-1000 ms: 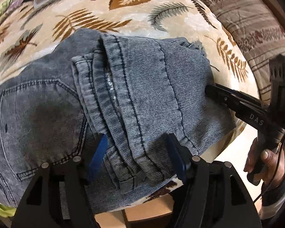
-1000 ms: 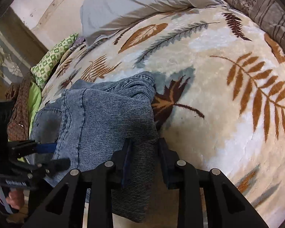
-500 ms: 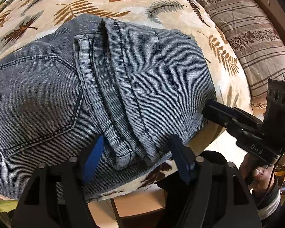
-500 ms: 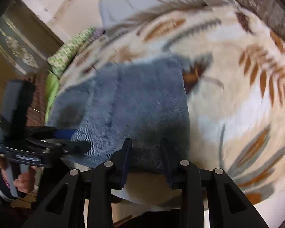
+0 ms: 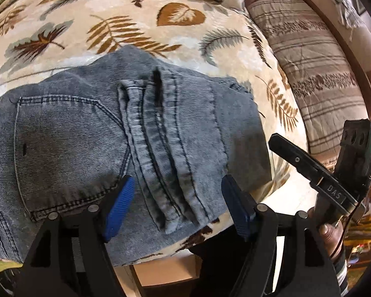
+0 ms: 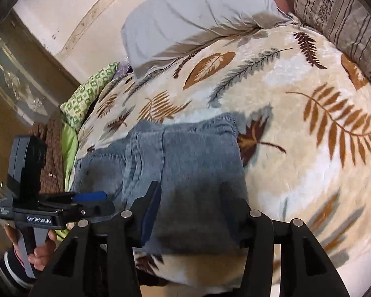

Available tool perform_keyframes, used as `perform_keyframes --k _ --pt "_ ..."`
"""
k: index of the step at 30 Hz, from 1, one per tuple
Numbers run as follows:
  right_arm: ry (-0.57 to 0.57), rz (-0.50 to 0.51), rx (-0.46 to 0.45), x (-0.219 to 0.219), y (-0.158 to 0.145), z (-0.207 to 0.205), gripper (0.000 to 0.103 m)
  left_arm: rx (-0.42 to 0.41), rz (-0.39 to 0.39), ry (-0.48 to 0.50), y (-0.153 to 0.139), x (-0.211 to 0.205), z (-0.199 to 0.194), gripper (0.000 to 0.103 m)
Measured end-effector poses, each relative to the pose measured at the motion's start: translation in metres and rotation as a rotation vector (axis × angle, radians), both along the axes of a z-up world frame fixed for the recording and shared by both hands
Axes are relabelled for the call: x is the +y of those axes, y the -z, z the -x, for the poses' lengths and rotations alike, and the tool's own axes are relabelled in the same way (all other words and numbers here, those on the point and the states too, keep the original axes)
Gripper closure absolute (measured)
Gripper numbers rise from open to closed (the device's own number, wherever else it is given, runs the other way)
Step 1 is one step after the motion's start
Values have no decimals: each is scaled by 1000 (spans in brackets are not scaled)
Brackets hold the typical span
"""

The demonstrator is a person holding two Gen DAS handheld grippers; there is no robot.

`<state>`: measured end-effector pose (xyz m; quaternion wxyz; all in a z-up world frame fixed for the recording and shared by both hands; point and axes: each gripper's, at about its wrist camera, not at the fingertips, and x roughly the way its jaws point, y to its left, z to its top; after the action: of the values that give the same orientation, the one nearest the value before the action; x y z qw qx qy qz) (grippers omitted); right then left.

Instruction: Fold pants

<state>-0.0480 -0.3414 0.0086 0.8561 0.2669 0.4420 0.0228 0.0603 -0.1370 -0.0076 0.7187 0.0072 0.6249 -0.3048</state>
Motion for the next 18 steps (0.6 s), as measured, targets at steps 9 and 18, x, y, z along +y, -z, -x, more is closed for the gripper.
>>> perform_keyframes --k 9,18 --pt "-6 23 80 15 39 -14 51 -14 -42 22 25 -2 0 29" --pt "37 76 85 34 17 -10 45 28 38 -51 10 45 -10 29"
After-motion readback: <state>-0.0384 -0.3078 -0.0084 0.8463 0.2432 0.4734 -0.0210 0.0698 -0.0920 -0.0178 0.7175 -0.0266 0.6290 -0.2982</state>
